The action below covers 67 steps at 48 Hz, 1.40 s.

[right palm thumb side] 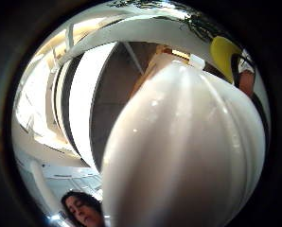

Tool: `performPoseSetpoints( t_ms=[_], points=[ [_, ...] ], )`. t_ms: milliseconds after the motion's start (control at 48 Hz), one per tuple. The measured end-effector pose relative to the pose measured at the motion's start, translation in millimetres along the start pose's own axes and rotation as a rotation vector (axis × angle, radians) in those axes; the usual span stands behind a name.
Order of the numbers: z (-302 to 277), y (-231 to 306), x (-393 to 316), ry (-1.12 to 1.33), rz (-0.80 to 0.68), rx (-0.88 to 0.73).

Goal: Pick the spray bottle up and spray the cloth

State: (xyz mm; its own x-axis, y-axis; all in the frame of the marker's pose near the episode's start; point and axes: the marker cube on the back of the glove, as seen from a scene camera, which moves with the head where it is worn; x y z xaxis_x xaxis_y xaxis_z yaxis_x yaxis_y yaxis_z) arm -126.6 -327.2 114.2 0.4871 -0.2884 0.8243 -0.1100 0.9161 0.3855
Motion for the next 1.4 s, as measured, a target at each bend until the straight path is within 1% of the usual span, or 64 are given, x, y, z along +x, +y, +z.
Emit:
performPoseSetpoints(
  t_ms=[104,250,334,438,667,730,813,896,980,1063,1188,1292,1397],
  points=[
    [21,-6,22,-0.004,0.03,-0.002],
    [36,-8,48,0.005,0.061,-0.013],
    [36,-11,51,-0.005,0.062,-0.01],
    [36,-12,53,-0.007,0.056,-0.047],
    [37,-11,54,0.012,0.046,-0.027],
    [37,-9,55,0.016,0.058,-0.057],
    [34,-1,56,0.051,0.079,-0.167],
    [25,16,55,0.142,0.102,-0.292],
    [6,29,46,0.301,0.107,-0.358],
    [-24,38,37,0.515,0.101,-0.398],
    [-58,51,23,0.715,0.115,-0.41],
    [-83,71,9,0.924,0.191,-0.477],
    [-92,92,-6,1.041,0.232,-0.532]
  ],
)
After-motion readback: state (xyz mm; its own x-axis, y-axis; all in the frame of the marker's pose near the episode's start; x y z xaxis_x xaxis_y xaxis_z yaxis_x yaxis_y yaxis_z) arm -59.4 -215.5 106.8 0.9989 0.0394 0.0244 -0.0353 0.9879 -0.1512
